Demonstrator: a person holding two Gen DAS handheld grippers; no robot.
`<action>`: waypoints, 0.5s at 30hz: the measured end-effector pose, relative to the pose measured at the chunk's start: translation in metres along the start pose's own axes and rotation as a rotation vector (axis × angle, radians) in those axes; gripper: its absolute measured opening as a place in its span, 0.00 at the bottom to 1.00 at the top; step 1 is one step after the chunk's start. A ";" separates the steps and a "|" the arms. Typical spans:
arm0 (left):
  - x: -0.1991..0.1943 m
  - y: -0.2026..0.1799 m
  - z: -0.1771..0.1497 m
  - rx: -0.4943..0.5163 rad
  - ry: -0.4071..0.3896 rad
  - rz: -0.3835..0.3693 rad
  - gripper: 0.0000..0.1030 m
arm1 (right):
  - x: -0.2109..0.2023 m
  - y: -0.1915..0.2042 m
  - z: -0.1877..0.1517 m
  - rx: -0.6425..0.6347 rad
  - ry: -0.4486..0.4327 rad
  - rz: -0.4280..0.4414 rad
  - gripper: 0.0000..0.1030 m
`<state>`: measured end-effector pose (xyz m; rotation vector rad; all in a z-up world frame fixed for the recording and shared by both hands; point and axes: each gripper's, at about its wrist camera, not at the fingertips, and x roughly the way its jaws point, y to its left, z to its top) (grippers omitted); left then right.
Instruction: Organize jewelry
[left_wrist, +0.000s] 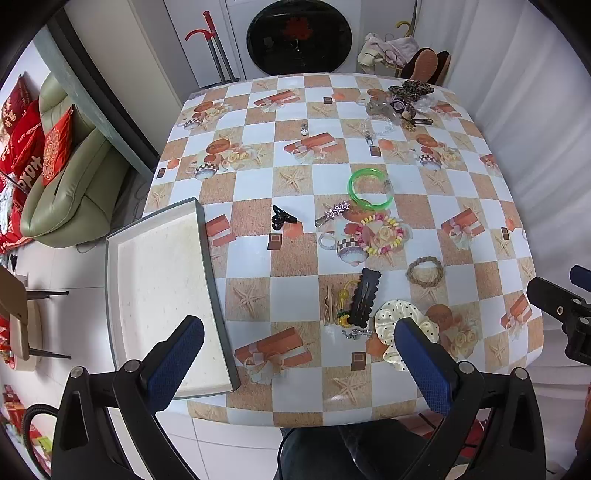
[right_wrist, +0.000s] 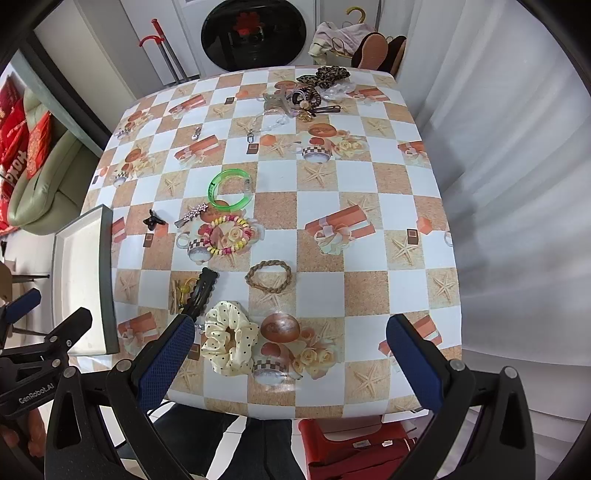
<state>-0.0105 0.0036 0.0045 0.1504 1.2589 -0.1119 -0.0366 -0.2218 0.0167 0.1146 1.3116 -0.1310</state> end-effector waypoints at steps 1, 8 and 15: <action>0.000 0.000 0.000 0.000 0.000 0.001 1.00 | 0.000 0.001 0.000 -0.001 0.000 0.000 1.00; 0.001 0.001 -0.007 -0.009 0.001 0.005 1.00 | -0.001 0.004 -0.004 -0.005 0.006 0.005 1.00; 0.002 0.002 -0.012 -0.017 0.006 0.011 1.00 | 0.002 0.005 -0.004 -0.008 0.009 0.009 1.00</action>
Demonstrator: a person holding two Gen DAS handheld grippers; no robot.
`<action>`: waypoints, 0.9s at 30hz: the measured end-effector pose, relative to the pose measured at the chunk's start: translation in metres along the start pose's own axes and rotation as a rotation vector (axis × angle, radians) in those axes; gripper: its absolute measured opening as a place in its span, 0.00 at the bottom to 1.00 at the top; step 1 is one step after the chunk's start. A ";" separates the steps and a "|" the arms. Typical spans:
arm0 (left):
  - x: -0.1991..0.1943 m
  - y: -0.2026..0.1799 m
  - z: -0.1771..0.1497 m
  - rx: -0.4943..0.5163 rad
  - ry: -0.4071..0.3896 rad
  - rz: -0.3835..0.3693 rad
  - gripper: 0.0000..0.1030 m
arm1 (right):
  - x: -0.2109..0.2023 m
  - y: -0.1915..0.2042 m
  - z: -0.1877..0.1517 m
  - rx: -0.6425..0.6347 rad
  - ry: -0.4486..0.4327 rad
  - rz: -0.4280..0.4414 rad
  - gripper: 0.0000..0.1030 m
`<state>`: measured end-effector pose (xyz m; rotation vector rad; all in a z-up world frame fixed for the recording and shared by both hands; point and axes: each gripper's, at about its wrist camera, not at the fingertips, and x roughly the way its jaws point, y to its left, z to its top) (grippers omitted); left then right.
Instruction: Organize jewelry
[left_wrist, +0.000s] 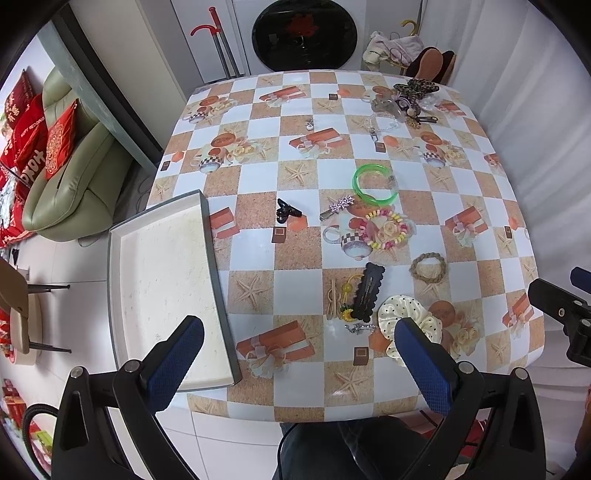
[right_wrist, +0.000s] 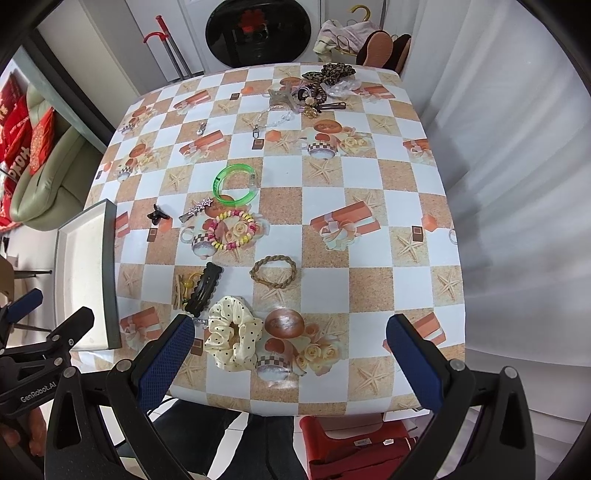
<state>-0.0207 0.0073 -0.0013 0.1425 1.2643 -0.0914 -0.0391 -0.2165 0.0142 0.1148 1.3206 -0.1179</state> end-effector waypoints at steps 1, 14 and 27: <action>0.000 0.000 0.002 0.002 0.000 -0.002 1.00 | 0.000 0.000 0.000 0.000 0.000 0.000 1.00; 0.000 0.000 0.002 0.005 0.002 -0.003 1.00 | 0.002 0.001 -0.003 -0.001 -0.001 -0.001 1.00; 0.000 0.000 0.002 0.006 0.003 -0.003 1.00 | 0.002 0.000 -0.002 0.000 0.003 0.001 1.00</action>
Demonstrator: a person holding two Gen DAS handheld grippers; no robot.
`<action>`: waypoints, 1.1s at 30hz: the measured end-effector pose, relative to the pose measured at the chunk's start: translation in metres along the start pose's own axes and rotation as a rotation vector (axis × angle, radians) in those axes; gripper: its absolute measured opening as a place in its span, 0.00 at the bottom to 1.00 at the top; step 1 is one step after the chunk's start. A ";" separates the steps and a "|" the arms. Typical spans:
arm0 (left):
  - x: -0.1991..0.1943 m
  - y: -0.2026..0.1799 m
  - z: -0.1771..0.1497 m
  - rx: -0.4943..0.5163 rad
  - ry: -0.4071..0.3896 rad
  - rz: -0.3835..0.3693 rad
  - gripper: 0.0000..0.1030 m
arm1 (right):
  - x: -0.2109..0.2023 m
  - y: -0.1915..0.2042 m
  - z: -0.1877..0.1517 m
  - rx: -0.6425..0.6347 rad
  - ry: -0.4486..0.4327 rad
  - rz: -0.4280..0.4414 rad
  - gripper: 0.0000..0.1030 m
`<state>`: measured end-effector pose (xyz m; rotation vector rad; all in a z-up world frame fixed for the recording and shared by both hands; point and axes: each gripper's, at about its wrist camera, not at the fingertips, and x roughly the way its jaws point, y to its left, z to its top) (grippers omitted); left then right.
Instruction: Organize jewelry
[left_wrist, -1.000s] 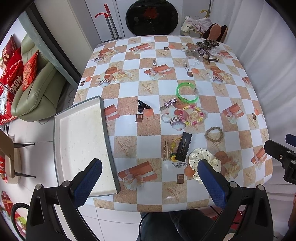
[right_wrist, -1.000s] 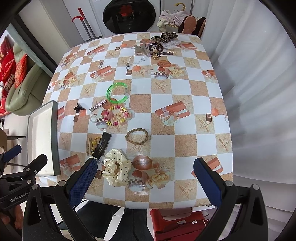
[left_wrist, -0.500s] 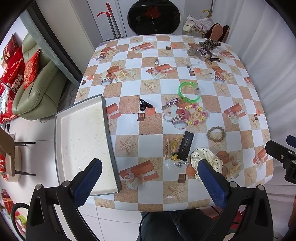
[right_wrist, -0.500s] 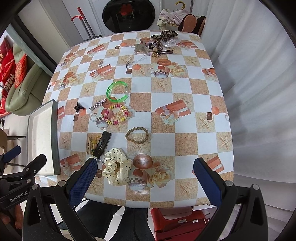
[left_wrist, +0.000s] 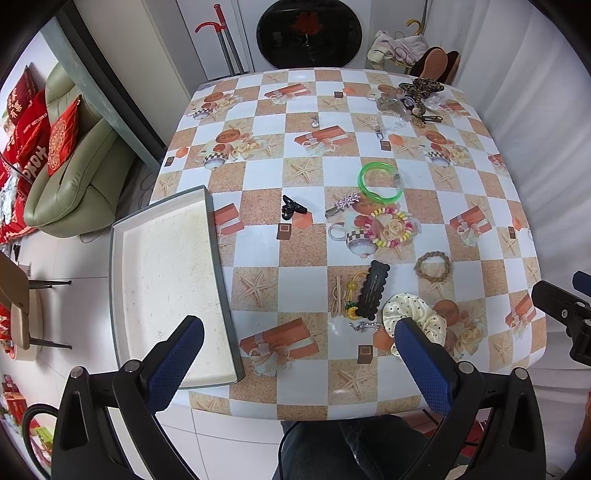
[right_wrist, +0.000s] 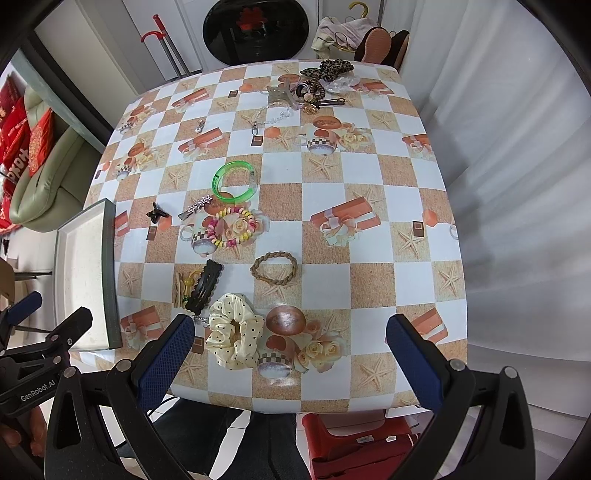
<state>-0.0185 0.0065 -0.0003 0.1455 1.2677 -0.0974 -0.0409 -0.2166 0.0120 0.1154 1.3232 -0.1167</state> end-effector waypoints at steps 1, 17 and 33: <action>0.000 0.000 0.000 0.001 0.001 0.000 1.00 | 0.000 0.000 0.000 0.000 0.001 0.000 1.00; 0.000 0.000 0.001 0.001 0.002 -0.001 1.00 | 0.000 0.001 0.000 0.001 0.001 0.001 1.00; 0.000 0.000 0.001 0.002 0.004 -0.001 1.00 | 0.000 0.002 -0.001 0.002 0.003 0.001 1.00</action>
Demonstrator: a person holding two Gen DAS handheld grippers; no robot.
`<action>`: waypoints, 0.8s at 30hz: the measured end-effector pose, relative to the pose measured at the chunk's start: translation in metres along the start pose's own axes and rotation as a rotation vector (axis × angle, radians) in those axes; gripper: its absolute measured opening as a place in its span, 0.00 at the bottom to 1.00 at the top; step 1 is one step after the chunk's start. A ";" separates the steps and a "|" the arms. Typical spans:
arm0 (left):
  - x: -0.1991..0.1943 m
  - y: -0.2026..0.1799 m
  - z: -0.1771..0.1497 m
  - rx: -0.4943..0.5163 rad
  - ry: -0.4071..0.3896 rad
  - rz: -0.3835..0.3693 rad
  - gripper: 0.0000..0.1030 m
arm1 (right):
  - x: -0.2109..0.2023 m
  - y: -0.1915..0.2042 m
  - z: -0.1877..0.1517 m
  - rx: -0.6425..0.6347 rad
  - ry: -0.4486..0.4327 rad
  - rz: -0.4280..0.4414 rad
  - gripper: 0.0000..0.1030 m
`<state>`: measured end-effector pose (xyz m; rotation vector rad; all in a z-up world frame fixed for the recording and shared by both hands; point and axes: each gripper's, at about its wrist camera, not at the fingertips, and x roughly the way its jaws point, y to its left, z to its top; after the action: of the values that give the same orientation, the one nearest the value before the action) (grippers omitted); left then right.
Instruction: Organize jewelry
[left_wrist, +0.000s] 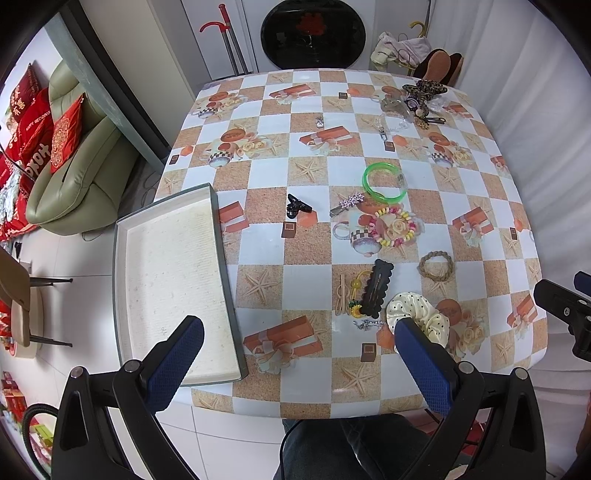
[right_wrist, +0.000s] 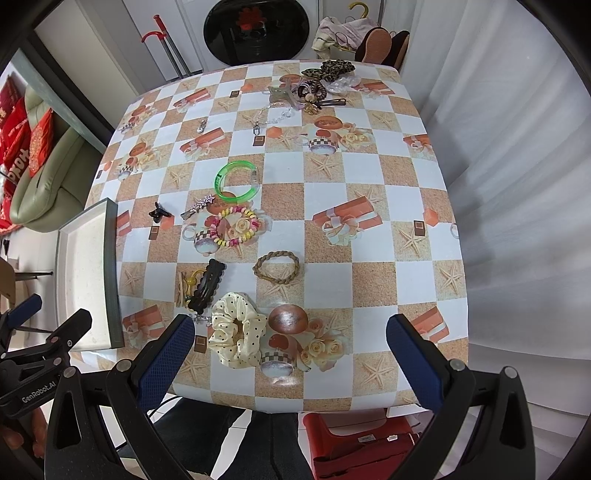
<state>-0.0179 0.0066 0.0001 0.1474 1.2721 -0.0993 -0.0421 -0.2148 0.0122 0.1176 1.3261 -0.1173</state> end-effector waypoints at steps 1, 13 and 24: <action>0.000 -0.001 0.001 0.000 0.000 0.000 1.00 | 0.000 0.000 0.000 0.001 0.000 0.000 1.00; 0.000 0.000 0.000 -0.003 0.000 0.001 1.00 | 0.001 -0.001 0.000 0.001 0.002 0.000 1.00; 0.000 0.000 -0.001 -0.002 0.003 0.001 1.00 | 0.004 -0.001 0.001 0.002 0.005 0.000 1.00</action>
<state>-0.0187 0.0068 -0.0006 0.1467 1.2751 -0.0968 -0.0403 -0.2164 0.0090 0.1201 1.3311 -0.1187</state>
